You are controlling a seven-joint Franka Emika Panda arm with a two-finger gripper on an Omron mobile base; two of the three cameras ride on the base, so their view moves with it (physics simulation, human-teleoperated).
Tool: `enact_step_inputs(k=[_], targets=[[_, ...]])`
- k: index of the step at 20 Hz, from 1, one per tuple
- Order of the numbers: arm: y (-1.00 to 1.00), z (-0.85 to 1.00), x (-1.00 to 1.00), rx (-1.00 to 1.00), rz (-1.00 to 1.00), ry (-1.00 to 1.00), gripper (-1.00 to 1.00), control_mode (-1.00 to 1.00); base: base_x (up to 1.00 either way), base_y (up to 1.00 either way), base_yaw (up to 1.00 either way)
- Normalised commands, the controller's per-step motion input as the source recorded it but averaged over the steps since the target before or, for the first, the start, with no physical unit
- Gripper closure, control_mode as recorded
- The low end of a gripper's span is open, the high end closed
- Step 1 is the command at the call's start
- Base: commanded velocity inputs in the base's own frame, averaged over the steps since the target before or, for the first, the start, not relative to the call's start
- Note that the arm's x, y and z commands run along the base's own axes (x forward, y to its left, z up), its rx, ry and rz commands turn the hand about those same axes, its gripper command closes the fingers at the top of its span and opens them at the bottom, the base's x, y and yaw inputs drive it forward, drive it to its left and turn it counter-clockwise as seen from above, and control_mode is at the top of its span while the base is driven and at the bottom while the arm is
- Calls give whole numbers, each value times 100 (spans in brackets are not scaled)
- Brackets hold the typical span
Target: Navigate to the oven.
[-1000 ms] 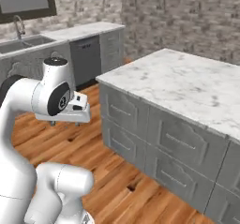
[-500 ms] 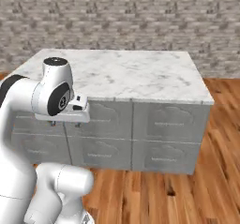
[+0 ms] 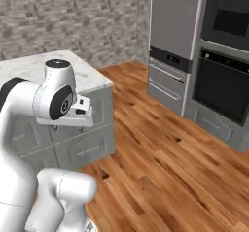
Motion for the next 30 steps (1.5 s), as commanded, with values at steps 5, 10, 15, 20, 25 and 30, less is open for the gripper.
enact_step_inputs(k=[5, 10, 15, 20, 25, 30], targets=[[0, 0, 0, 0, 0, 0, -100, 100, 2, 5, -98], [0, 0, 0, 0, 0, 0, -100, 100, 67, 48, -76], [0, 0, 0, 0, 0, 0, -100, 100, 100, 86, -38], [0, 0, 0, 0, 0, 0, -100, 100, 100, 36, -16], [0, 0, 0, 0, 0, 0, -100, 100, 100, -7, -12], [0, 0, 0, 0, 0, 0, -100, 100, 100, -21, -6]])
